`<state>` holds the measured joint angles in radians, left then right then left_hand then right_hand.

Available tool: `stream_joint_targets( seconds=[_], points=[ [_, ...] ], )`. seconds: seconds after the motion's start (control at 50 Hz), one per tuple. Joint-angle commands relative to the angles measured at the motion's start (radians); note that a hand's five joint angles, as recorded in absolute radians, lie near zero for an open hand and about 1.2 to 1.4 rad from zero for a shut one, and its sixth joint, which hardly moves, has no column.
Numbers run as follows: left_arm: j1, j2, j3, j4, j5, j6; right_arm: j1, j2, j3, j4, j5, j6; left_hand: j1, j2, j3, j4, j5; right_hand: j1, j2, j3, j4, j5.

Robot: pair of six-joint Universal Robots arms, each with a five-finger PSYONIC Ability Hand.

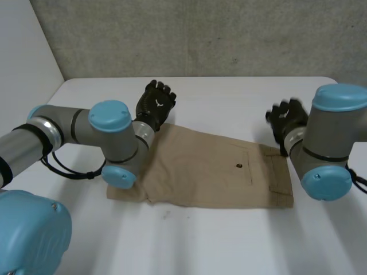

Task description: Fold the shorts.

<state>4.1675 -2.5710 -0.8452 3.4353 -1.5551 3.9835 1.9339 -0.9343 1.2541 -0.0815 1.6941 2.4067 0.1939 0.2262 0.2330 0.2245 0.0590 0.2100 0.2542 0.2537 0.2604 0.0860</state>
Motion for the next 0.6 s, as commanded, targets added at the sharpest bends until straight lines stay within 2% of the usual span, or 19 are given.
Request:
stream_joint_targets(
  seconds=[0.02,0.08,0.14,0.22,0.26,0.32,0.4,0.52,0.6],
  points=[
    [-0.024,0.199,-0.233,0.097,-0.034,-0.035,-0.004,-0.259,0.189,-0.164,-0.013,0.095,-0.019,-0.052,-0.058,-0.050,-0.059,-0.035,-0.080,-0.079,-0.086,-0.086],
    [-0.027,0.264,-0.317,0.093,-0.040,-0.067,-0.006,-0.316,0.275,-0.129,-0.066,0.106,-0.019,-0.051,-0.058,-0.049,-0.058,-0.035,-0.080,-0.079,-0.086,-0.086],
    [-0.027,0.360,-0.438,0.082,-0.040,-0.145,-0.012,-0.354,0.352,-0.080,-0.109,0.121,-0.016,-0.048,-0.055,-0.046,-0.055,-0.017,-0.061,-0.060,-0.067,-0.067],
    [-0.020,0.477,-0.592,0.052,-0.039,-0.294,-0.058,-0.435,0.470,0.020,-0.191,0.198,-0.013,-0.045,-0.052,-0.043,-0.052,0.042,-0.002,-0.001,-0.008,-0.008],
    [-0.018,0.534,-0.667,0.030,-0.036,-0.404,-0.090,-0.445,0.539,0.051,-0.243,0.262,-0.013,-0.045,-0.052,-0.043,-0.052,0.083,0.039,0.040,0.033,0.033],
    [-0.018,0.589,-0.745,0.010,-0.033,-0.521,-0.113,-0.445,0.626,0.037,-0.302,0.316,-0.010,-0.042,-0.049,-0.040,-0.049,0.124,0.080,0.081,0.074,0.074],
    [-0.015,0.632,-0.817,-0.001,-0.033,-0.612,-0.144,-0.440,0.698,-0.052,-0.341,0.344,-0.010,-0.042,-0.049,-0.040,-0.049,0.198,0.153,0.154,0.147,0.147],
    [-0.009,0.650,-0.877,-0.001,-0.034,-0.626,-0.161,-0.385,0.734,-0.170,-0.347,0.339,-0.010,-0.042,-0.049,-0.040,-0.049,0.321,0.277,0.277,0.271,0.270],
    [0.014,0.650,-0.891,-0.002,-0.036,-0.627,-0.170,-0.330,0.716,-0.205,-0.350,0.336,-0.013,-0.045,-0.052,-0.043,-0.052,0.606,0.561,0.562,0.555,0.555]
  ],
)
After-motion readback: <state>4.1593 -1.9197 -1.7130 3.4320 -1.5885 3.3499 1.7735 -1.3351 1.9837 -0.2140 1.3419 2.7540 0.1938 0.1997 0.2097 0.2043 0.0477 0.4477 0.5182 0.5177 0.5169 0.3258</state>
